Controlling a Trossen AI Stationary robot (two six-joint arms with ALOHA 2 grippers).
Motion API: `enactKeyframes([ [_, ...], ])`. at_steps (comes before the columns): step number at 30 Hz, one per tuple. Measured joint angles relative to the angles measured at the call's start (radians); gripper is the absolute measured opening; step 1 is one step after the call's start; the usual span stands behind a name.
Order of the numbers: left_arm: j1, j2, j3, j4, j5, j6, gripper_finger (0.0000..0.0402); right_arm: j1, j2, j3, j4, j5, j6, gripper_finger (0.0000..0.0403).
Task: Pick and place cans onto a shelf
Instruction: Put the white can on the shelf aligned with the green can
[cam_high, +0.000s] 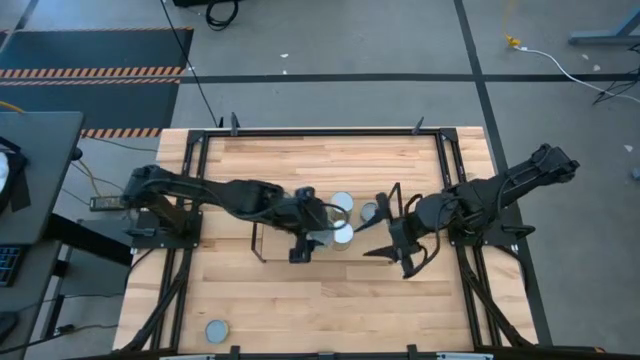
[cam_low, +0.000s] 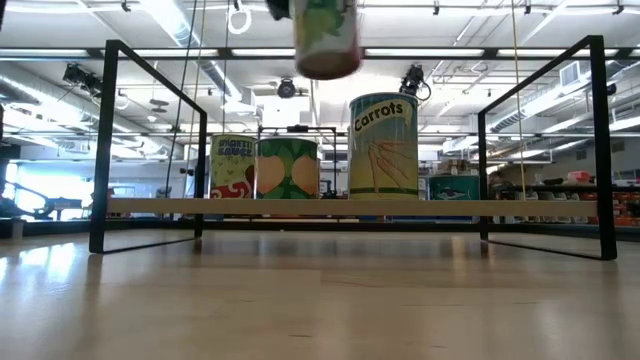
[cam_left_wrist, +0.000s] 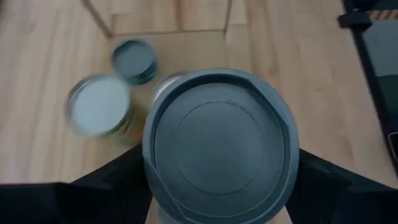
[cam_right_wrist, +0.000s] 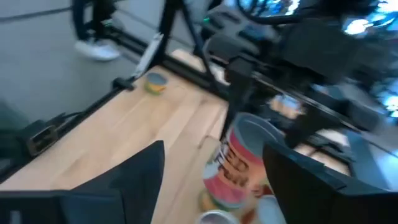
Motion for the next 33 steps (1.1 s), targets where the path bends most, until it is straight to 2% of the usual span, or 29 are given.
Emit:
enactKeyframes([
  [8, 0.002, 0.131, 0.166, 0.013, 0.09, 0.011, 0.0284, 0.021, 0.149, 0.169, -0.208, -0.004, -0.057, 0.0241],
  [12, 0.003, 0.161, 0.184, 0.054, 0.122, -0.01, 0.0284, 0.047, 0.209, 0.233, -0.294, -0.011, -0.114, 0.0231],
  [17, -0.001, 0.178, 0.184, 0.094, 0.143, -0.011, 0.0284, 0.056, 0.241, 0.25, -0.31, -0.017, -0.161, 0.0211],
  [27, -0.035, 0.21, 0.182, 0.143, 0.137, 0.044, 0.0284, 0.036, 0.25, 0.249, -0.332, -0.001, -0.088, 0.0167],
  [33, -0.046, 0.205, 0.182, 0.151, 0.051, 0.062, 0.0284, 0.03, 0.261, 0.25, -0.355, -0.012, -0.027, 0.0148],
])
